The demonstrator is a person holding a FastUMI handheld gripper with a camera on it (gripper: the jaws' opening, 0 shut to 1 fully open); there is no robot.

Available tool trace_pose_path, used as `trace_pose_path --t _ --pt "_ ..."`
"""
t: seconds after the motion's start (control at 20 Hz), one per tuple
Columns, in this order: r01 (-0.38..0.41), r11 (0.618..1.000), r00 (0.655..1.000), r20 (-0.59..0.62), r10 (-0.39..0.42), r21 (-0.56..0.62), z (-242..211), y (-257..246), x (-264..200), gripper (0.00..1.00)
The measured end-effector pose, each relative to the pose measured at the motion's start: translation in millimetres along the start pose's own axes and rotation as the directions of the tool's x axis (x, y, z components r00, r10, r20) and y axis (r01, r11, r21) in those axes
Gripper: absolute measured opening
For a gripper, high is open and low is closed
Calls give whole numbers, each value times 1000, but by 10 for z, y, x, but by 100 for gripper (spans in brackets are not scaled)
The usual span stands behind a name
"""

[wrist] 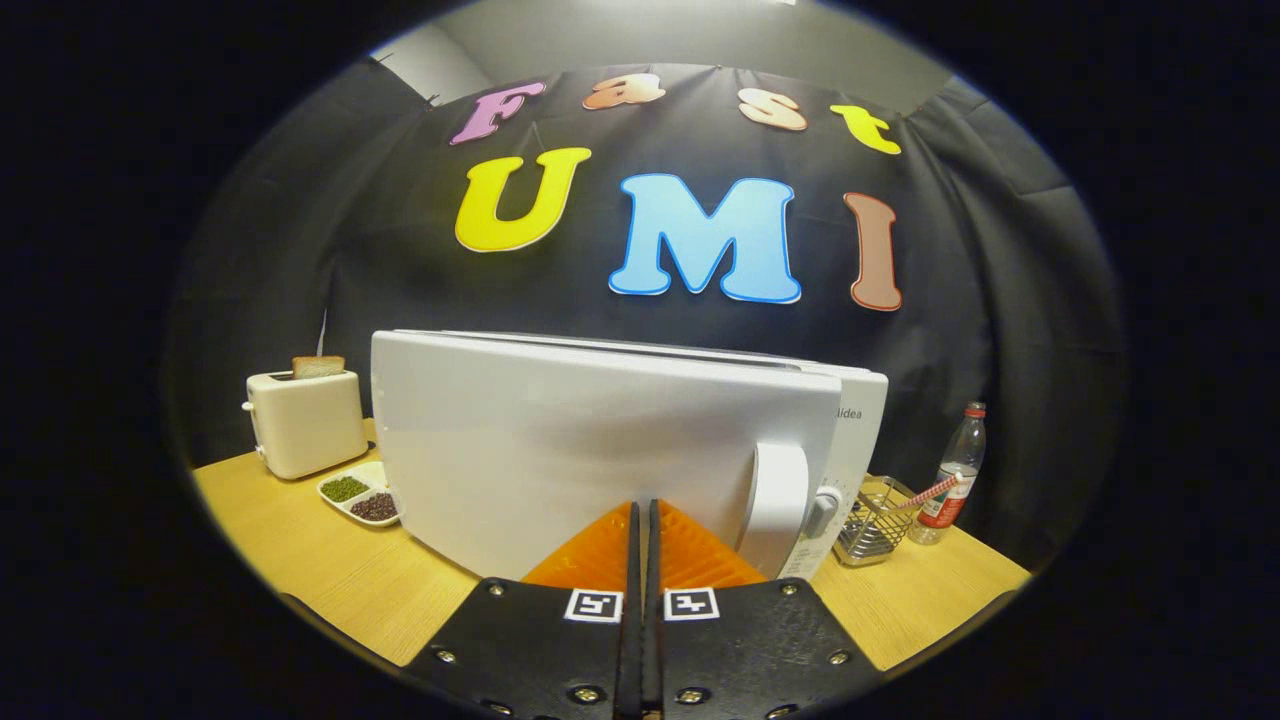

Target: Open the microwave, put the food inside, and close the microwave door.

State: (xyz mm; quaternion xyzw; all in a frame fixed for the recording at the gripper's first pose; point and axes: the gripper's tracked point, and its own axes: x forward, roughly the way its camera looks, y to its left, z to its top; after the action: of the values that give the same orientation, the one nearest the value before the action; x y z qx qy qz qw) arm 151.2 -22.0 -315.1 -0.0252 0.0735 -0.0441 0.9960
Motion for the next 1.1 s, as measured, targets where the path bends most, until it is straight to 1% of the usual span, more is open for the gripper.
trace_pose_path --t 0.2,0.25,0.3,0.35,0.4,0.45,0.5,0.55,0.65,0.75,0.95,1.1 --pt "81 997 996 -21 -81 7 -26 -192 362 1" --pt "91 996 996 7 -91 5 29 -179 380 1" --pt "96 995 995 16 -96 -21 43 -183 447 1" --pt "110 994 994 27 -109 -28 47 -198 459 1" --pt "127 991 992 28 -126 -45 23 -170 458 3" --pt "142 988 989 38 -140 -61 15 -160 456 3" --pt "143 986 989 35 -141 -81 5 -138 463 3" --pt "138 986 990 30 -136 -91 3 -139 438 3" --pt "108 992 994 -22 -109 -61 -24 -144 408 5" --pt "86 996 995 -49 -86 -16 35 -163 290 1" --pt "33 999 999 -16 -33 -7 359 -159 -157 1" --pt "-16 1000 1000 22 16 18 740 -149 -560 1"
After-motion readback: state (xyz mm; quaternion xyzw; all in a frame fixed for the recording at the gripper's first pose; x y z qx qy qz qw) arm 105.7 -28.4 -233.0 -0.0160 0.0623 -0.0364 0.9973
